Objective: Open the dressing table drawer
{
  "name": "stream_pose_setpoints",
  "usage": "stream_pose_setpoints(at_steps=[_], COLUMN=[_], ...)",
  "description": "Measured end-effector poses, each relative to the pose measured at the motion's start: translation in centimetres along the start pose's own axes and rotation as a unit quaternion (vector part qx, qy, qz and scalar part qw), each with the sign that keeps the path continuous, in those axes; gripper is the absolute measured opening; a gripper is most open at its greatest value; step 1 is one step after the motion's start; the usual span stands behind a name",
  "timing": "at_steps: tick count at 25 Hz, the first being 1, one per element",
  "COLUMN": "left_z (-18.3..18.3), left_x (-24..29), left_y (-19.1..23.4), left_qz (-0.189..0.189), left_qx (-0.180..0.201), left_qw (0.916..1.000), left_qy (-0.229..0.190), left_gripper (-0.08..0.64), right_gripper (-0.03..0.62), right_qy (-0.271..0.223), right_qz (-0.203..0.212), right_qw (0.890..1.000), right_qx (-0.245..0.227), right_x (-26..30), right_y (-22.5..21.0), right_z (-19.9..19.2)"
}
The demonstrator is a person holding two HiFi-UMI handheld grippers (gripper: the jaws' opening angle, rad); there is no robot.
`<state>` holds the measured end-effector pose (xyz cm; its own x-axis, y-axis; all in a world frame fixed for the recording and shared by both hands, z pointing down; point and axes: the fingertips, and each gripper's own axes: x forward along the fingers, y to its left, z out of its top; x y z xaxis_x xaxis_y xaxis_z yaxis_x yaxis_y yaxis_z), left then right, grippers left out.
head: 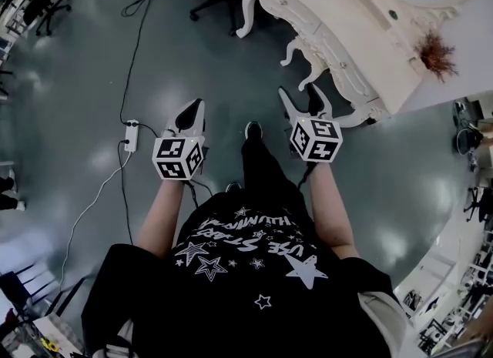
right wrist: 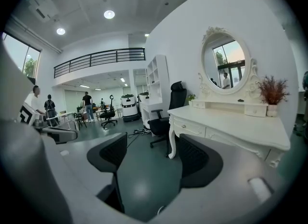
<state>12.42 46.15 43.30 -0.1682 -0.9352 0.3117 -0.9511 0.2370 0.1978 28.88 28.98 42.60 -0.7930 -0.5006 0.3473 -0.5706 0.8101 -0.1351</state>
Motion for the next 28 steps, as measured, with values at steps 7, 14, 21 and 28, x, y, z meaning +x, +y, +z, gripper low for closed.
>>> stream_pose_setpoints(at_steps=[7, 14, 21, 28], left_z=[1.5, 5.9, 10.7, 14.1], left_x=[8.0, 19.0, 29.5, 38.1], left_y=[3.6, 5.4, 6.6, 6.6], left_qz=[0.012, 0.008, 0.002, -0.014], left_qx=[-0.004, 0.004, 0.008, 0.022], left_qw=[0.9997, 0.9994, 0.9991, 0.9988], left_qy=[0.02, 0.034, 0.041, 0.041], left_gripper=[0.002, 0.002, 0.002, 0.002], right_gripper=[0.356, 0.359, 0.373, 0.373], right_qy=[0.005, 0.012, 0.014, 0.023], right_qz=[0.005, -0.003, -0.013, -0.013], right_qw=[1.0, 0.999, 0.998, 0.996], right_qx=[0.022, 0.043, 0.067, 0.083], right_x=[9.2, 20.0, 28.3, 34.4], right_y=[-4.6, -11.7, -18.2, -22.7], right_z=[2.0, 6.4, 10.3, 11.8])
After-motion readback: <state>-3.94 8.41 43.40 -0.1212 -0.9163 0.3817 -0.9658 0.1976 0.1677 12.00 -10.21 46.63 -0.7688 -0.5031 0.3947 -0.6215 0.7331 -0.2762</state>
